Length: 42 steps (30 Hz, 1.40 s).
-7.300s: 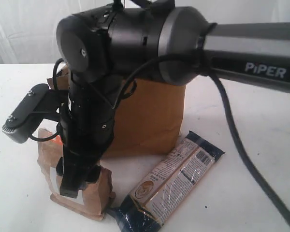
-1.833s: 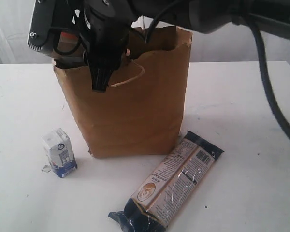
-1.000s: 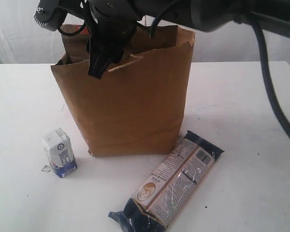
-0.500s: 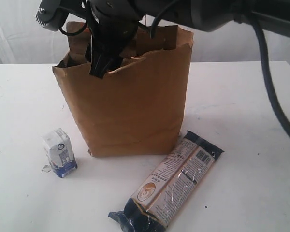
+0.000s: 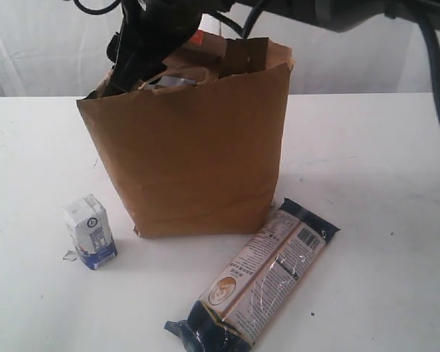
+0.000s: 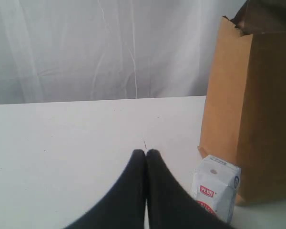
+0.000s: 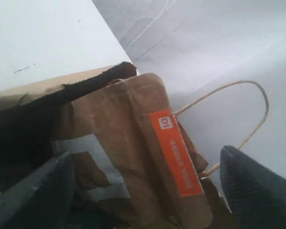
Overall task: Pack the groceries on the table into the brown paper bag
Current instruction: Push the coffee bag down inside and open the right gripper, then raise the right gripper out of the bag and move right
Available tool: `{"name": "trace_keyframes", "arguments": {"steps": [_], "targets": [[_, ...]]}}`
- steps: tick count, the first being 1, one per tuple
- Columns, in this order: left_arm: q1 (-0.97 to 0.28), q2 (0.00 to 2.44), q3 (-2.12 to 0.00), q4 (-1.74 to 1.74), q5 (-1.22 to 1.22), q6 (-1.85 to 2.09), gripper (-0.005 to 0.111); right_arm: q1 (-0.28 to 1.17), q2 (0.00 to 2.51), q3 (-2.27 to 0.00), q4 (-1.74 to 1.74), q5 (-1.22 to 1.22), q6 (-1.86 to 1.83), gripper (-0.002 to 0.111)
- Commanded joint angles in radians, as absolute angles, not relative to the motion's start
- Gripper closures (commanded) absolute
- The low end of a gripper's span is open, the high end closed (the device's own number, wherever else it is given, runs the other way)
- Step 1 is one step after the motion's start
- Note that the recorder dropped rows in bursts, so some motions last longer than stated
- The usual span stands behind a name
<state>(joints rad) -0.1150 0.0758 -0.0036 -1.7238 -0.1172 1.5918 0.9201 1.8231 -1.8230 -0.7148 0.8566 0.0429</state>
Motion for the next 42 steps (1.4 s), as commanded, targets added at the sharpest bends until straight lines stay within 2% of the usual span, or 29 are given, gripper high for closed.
{"name": "trace_keyframes", "arguments": {"steps": [1, 10, 13, 18, 24, 28, 32, 34, 36, 38, 42], "targets": [[-0.112, 0.079, 0.000, -1.744, -0.115, 1.592, 0.107, 0.916, 1.803, -1.829, -0.724, 0.845, 0.057, 0.031], [-0.112, 0.079, 0.000, -1.744, -0.115, 1.592, 0.107, 0.916, 1.661, -1.849, -0.714, 0.829, 0.385, 0.031], [-0.112, 0.079, 0.000, -1.744, -0.115, 1.597, 0.107, 0.916, 1.601, -1.849, -0.681, 0.915, 0.381, 0.031], [-0.112, 0.079, 0.000, -1.744, -0.115, 1.596, 0.107, 0.916, 1.527, -1.849, -0.651, 1.221, 0.216, 0.031], [-0.112, 0.079, -0.008, -1.744, -0.097, 1.596, 0.107, 0.916, 1.465, -1.810, -0.529, 1.221, 0.167, 0.031], [-0.112, 0.079, -0.014, -1.744, -0.102, 1.596, 0.107, 0.916, 1.467, -1.799, -0.578, 1.221, 0.203, 0.035], [-0.112, 0.079, -0.084, -1.741, -0.133, 1.596, 0.107, 0.916, 1.424, -1.791, -0.718, 1.221, 0.254, 0.044], [-0.112, 0.079, -0.112, -1.729, -0.151, 1.596, 0.107, 0.916, 1.361, -1.745, -0.877, 1.221, 0.309, 0.057], [-0.112, 0.079, -0.137, -1.726, -0.152, 1.596, 0.107, 0.878, 1.258, -1.639, -1.070, 1.221, 0.345, 0.085], [-0.112, 0.079, -0.142, -1.726, -0.140, 1.596, 0.107, 0.781, 1.172, -1.544, -1.125, 1.221, 0.370, 0.106], [-0.112, 0.079, -0.142, -1.726, -0.122, 1.596, 0.107, 0.547, 1.021, -1.288, -1.126, 1.172, 0.518, 0.108]]}}
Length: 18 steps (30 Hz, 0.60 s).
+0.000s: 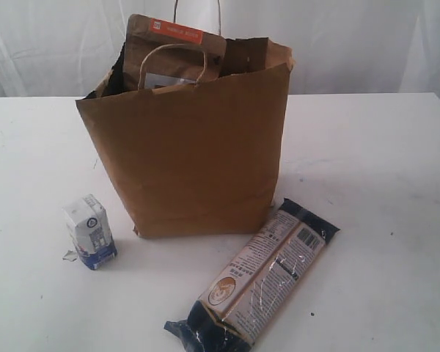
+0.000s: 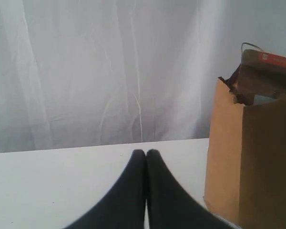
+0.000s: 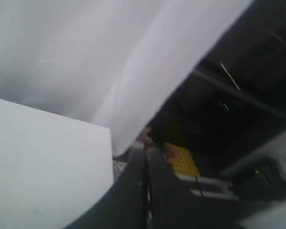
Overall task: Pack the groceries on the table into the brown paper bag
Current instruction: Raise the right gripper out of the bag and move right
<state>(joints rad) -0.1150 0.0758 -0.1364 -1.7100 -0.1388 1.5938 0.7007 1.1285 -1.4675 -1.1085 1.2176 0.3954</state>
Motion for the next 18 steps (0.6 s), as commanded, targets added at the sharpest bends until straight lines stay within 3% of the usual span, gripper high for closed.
{"name": "trace_keyframes", "arguments": {"steps": [1, 7, 11, 14, 18], "targets": [[-0.112, 0.079, -0.142, -1.726, -0.122, 1.596, 0.107, 0.502, 0.991, -1.217, -1.114, 1.107, 0.562, 0.108], [-0.112, 0.079, -0.142, -1.726, -0.122, 1.596, 0.107, 0.316, 0.886, -0.755, -1.033, 0.567, 1.022, 0.108], [-0.112, 0.079, -0.142, -1.726, -0.122, 1.596, 0.107, 0.308, 0.881, -0.562, -0.639, 0.275, 1.009, 0.108], [-0.112, 0.079, -0.142, -1.726, -0.124, 1.596, 0.107, 0.331, 0.881, -0.522, -0.304, 0.265, 0.771, 0.108], [-0.112, 0.079, -0.142, -1.726, -0.121, 1.596, 0.107, 0.342, 0.881, -0.565, -0.041, 0.436, 0.459, 0.108]]}}
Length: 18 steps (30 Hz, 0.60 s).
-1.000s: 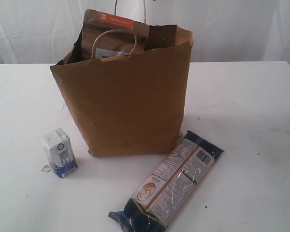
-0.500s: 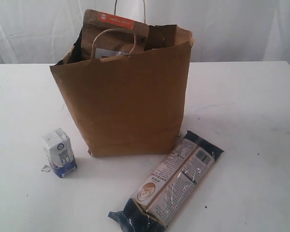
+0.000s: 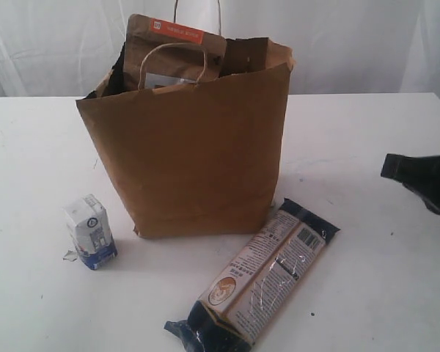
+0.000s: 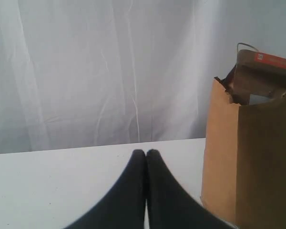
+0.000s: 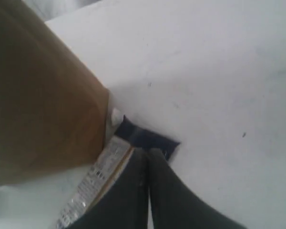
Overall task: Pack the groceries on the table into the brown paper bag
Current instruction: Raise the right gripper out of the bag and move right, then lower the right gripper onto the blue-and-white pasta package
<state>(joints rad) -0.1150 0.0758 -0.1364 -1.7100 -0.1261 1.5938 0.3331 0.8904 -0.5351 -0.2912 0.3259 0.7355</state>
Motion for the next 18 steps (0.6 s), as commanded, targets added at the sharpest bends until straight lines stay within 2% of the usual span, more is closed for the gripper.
{"name": "trace_keyframes", "arguments": {"steps": [1, 4, 10, 13, 16, 17, 18], "targets": [[-0.112, 0.079, -0.142, -1.726, -0.121, 1.596, 0.107, 0.342, 0.885, -0.584, 0.014, 0.500, 0.389, 0.108], [-0.112, 0.079, -0.142, -1.726, -0.120, 1.596, 0.107, 0.342, 0.931, -0.639, 0.128, 0.709, 0.250, 0.108], [-0.112, 0.079, -0.142, -1.726, -0.120, 1.596, 0.107, 0.342, 1.318, -0.892, 0.243, 1.068, 0.026, 0.108], [-0.112, 0.079, -0.142, -1.726, -0.098, 1.596, 0.107, 0.342, 1.480, -1.003, 0.292, 1.079, 0.021, 0.108], [-0.112, 0.079, -0.142, -1.726, -0.066, 1.592, 0.107, 0.342, 1.541, -1.039, 0.331, 0.962, 0.008, 0.107], [-0.112, 0.079, -0.142, -1.726, -0.066, 1.592, 0.107, 0.342, 1.550, -1.039, 0.344, 0.943, -0.029, 0.106], [-0.112, 0.079, -0.142, -1.726, -0.066, 1.592, 0.107, 0.342, 1.559, -1.039, 0.395, 0.939, -0.110, 0.098]]}}
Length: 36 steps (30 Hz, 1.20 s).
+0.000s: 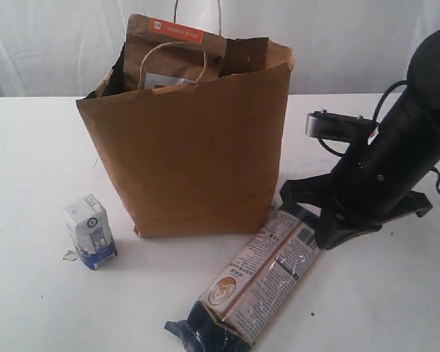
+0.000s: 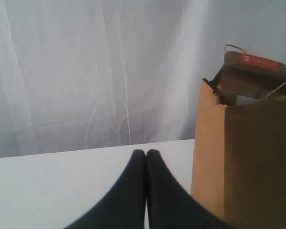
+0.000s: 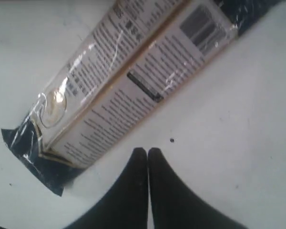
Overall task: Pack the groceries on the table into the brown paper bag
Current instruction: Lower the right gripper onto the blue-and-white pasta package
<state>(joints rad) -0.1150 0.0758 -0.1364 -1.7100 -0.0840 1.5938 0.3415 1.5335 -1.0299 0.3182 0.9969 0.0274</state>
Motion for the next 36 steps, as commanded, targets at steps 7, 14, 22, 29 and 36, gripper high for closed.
{"name": "trace_keyframes", "arguments": {"steps": [7, 14, 22, 29, 36], "targets": [[-0.112, 0.079, -0.140, -1.726, -0.066, 1.592, 0.107, 0.375, 1.570, -1.039, 0.941, 1.022, -0.505, 0.063], [-0.112, 0.079, -0.140, -1.726, -0.082, 1.592, 0.107, 0.537, 1.658, -1.037, 1.009, 0.829, -0.581, 0.069], [-0.112, 0.079, -0.140, -1.726, -0.082, 1.592, 0.107, 0.597, 1.800, -1.037, 0.981, 0.804, -0.607, 0.079], [-0.112, 0.079, -0.140, -1.726, -0.080, 1.592, 0.107, 0.597, 1.843, -1.034, 0.845, 0.810, -0.539, 0.104], [-0.112, 0.079, -0.140, -1.726, -0.080, 1.592, 0.107, 0.597, 1.843, -1.034, 0.520, 0.823, -0.309, 0.108]]}}
